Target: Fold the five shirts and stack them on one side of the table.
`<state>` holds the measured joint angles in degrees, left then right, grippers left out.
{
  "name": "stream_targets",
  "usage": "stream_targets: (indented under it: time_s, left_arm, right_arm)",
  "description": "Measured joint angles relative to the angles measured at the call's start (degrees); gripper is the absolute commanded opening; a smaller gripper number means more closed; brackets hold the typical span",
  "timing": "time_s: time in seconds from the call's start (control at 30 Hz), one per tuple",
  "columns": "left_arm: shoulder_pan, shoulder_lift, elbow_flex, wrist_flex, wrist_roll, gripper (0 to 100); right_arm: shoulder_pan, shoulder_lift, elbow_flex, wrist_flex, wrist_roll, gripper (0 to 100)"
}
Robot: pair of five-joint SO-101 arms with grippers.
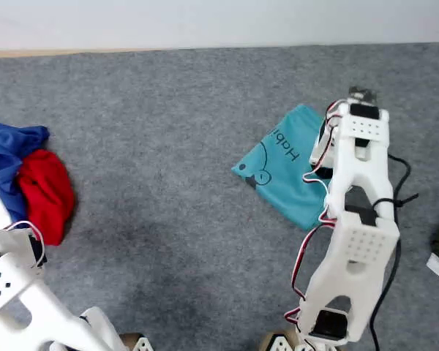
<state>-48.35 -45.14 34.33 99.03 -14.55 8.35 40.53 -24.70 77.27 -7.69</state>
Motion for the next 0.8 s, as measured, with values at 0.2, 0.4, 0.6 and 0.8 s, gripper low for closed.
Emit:
stream_targets:
  time_s: [0.2, 0.4, 0.6, 0.8]
  left_arm:
    - [0.0, 0.0, 0.0, 0.0, 0.0, 8]
    - [0.0, 0.0, 0.0, 0.0, 0.0, 8]
    - [0.0, 0.0, 0.0, 0.0, 0.0, 8]
    - [0.0, 0.0, 0.0, 0.0, 0.0, 8]
  right_arm:
    - [-0.1, 1.1, -0.1, -6.2, 5.1, 0.9]
    - [-1.1, -1.5, 0.0, -5.5, 6.9, 0.9]
    - [-1.1, -4.4, 0.0, -1.8, 7.5, 0.9]
    - [-0.4, -4.4, 0.0, 4.1, 7.2, 1.1]
